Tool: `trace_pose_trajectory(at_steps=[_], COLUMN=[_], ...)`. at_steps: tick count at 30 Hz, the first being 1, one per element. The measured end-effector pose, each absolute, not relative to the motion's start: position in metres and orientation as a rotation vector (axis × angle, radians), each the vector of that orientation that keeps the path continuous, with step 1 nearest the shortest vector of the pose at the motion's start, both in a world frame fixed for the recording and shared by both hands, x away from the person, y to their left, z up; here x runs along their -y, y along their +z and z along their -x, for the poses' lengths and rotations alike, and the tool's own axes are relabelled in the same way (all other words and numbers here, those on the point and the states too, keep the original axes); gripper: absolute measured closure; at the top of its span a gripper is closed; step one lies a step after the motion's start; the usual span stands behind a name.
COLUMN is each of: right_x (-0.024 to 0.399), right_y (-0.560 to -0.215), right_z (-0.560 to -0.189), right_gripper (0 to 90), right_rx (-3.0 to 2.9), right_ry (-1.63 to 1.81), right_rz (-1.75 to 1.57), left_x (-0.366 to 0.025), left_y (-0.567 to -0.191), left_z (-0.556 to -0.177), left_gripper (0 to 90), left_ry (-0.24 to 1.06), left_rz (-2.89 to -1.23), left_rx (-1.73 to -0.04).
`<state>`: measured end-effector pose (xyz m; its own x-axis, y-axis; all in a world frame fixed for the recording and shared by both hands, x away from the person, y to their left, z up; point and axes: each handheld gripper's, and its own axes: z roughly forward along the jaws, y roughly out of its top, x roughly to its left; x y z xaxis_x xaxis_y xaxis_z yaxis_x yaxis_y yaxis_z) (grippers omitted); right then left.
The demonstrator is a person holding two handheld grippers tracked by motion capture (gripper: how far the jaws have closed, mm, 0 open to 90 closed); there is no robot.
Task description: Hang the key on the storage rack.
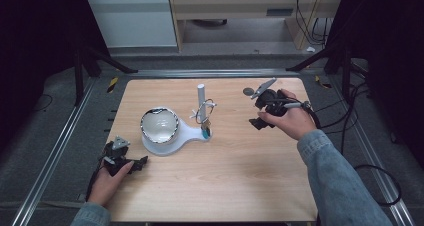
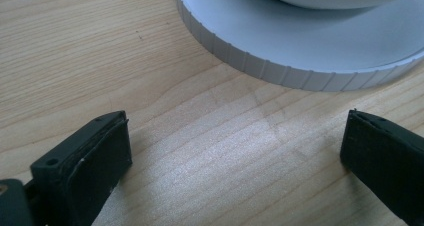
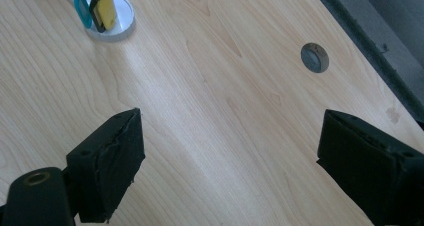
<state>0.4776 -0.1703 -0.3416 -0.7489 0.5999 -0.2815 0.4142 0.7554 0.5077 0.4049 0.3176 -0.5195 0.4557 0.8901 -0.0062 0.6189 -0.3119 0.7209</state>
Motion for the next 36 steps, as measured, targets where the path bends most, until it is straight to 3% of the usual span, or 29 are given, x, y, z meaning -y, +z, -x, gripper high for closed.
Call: trace_pose_trajectory(at_steps=[36], right_x=[0.204], right_y=[-0.44], right_z=[-0.452], right_gripper=[12.8], right_rx=[-2.56], right_ry=[0.628], right_rz=[-0.894], left_x=[-0.318], left_y=[-0.52], left_z=[-0.405], left_gripper=[0.0], left_ry=[0.527], left_rz=[-2.046], left_rx=[-1.255])
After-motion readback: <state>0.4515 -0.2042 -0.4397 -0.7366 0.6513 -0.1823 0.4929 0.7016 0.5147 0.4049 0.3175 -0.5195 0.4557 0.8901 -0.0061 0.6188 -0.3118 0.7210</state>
